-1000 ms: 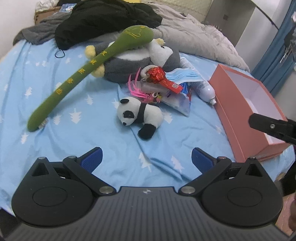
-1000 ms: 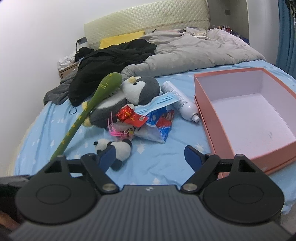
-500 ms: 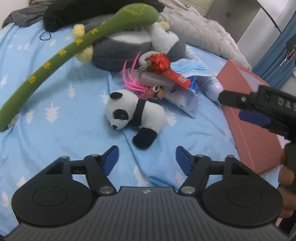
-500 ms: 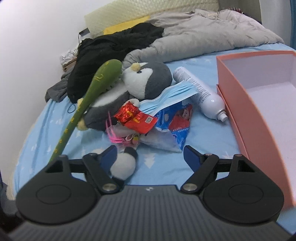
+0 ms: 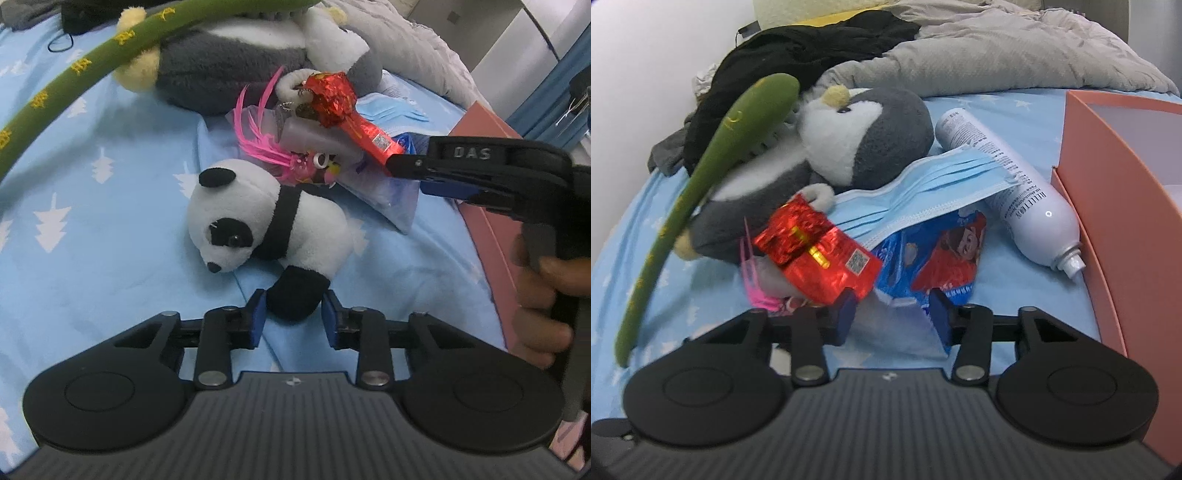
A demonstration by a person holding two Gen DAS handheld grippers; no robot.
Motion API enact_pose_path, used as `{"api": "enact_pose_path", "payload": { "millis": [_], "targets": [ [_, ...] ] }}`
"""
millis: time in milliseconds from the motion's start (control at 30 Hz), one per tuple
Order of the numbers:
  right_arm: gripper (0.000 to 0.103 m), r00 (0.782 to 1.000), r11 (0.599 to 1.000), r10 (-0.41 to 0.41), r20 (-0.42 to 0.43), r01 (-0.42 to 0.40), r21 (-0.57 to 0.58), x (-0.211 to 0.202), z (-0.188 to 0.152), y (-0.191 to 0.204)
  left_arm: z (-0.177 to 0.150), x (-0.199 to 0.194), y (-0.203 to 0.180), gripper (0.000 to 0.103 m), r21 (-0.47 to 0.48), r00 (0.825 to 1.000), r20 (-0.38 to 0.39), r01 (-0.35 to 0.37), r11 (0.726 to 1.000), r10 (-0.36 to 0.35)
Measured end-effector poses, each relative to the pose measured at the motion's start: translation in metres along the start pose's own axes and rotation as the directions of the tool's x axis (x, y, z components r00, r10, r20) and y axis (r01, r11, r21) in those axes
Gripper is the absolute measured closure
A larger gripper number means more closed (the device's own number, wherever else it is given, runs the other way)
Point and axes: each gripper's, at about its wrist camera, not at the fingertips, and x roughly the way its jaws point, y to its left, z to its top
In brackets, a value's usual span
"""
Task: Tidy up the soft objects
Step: 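Grasp the panda plush with the left gripper while the right grasps the blue snack bag, then lift the panda with the left gripper while the right carries the blue bag toward the pink box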
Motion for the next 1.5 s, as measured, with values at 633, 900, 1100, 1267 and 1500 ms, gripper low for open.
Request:
{"api": "enact_pose_path", "payload": {
  "millis": [633,900,1100,1267,1500],
  "targets": [
    [0.086,0.998,0.999,0.0,-0.063,-0.003,-0.037,-0.055,-0.024,0.013,-0.012,-0.054,0.015,0.075,-0.076,0.997,-0.003,0.08,0.994,-0.08],
    [0.086,0.995,0.998,0.012,-0.102,-0.018,-0.064,-0.091,-0.061,0.025,-0.043,-0.081,0.026,0.075,-0.096,0.995,-0.007,0.103,0.99,-0.104],
    [0.086,0.991,0.997,0.022,-0.134,-0.031,-0.064,-0.116,-0.087,0.035,-0.067,-0.099,0.037,0.075,-0.103,0.995,-0.009,0.101,0.99,-0.102],
    [0.086,0.986,0.997,0.025,-0.166,-0.035,-0.062,-0.128,-0.103,0.036,-0.078,-0.104,0.045,0.073,-0.15,0.997,-0.006,0.077,0.986,-0.079],
    [0.08,0.981,0.999,0.037,-0.189,-0.043,-0.03,-0.134,-0.108,0.029,-0.084,-0.112,0.044,0.049,-0.242,0.997,0.033,0.077,0.967,-0.071]
  ]
}}
